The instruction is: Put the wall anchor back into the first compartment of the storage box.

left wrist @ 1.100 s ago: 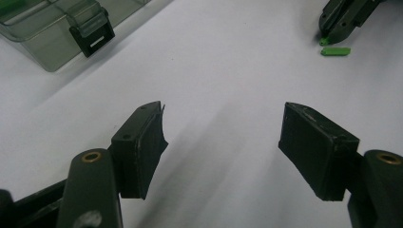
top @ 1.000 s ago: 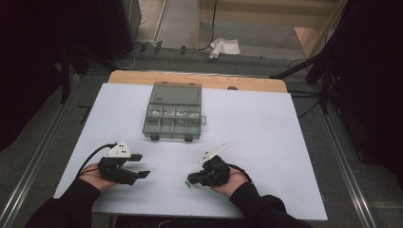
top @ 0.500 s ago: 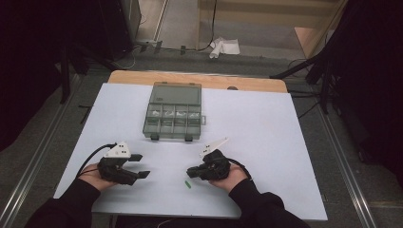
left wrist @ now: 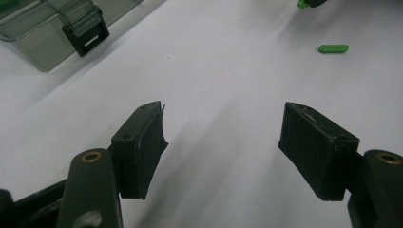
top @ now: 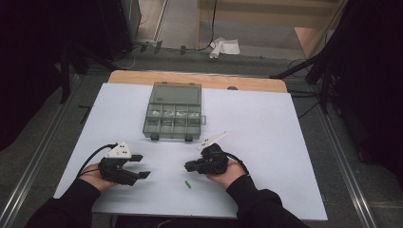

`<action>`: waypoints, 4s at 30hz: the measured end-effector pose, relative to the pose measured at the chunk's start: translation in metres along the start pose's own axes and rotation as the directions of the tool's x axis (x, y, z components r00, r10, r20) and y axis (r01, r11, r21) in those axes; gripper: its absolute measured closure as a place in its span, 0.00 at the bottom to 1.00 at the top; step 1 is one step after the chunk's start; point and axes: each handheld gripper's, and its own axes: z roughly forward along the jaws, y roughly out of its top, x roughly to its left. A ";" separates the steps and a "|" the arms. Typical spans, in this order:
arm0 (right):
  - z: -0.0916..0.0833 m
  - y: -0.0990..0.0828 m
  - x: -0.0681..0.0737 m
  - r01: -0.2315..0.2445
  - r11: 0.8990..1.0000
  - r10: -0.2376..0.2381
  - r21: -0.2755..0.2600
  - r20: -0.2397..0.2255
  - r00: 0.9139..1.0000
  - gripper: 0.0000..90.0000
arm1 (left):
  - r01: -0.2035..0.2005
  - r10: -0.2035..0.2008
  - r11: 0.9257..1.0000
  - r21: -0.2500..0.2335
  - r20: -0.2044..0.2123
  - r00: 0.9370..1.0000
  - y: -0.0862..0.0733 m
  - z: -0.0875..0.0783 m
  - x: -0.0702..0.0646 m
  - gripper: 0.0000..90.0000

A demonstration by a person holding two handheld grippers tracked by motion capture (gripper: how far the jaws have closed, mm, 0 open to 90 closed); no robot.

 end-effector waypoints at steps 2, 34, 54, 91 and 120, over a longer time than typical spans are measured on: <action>0.000 0.002 -0.001 -0.003 1.000 0.003 -0.002 0.003 1.000 0.95 | -0.005 0.005 1.000 0.023 -0.004 1.000 0.001 -0.001 0.000 0.34; 0.009 0.021 -0.009 -0.074 0.997 0.076 -0.032 0.038 0.996 0.95 | -0.026 0.026 1.000 0.010 -0.006 1.000 -0.001 0.001 -0.001 0.34; 0.013 0.031 -0.012 -0.077 0.996 0.079 -0.044 0.052 0.996 0.95 | -0.001 0.001 1.000 -0.002 -0.059 0.998 0.000 0.003 0.001 0.28; 0.013 0.068 -0.024 -0.096 0.990 0.102 -0.106 0.056 0.993 0.95 | -0.036 0.036 0.999 -0.033 0.009 0.999 -0.001 0.001 0.002 0.02; 0.027 0.105 -0.035 -0.131 0.981 0.144 -0.139 0.089 0.986 0.95 | -0.011 0.011 1.000 -0.016 -0.023 1.000 0.000 0.003 0.004 0.02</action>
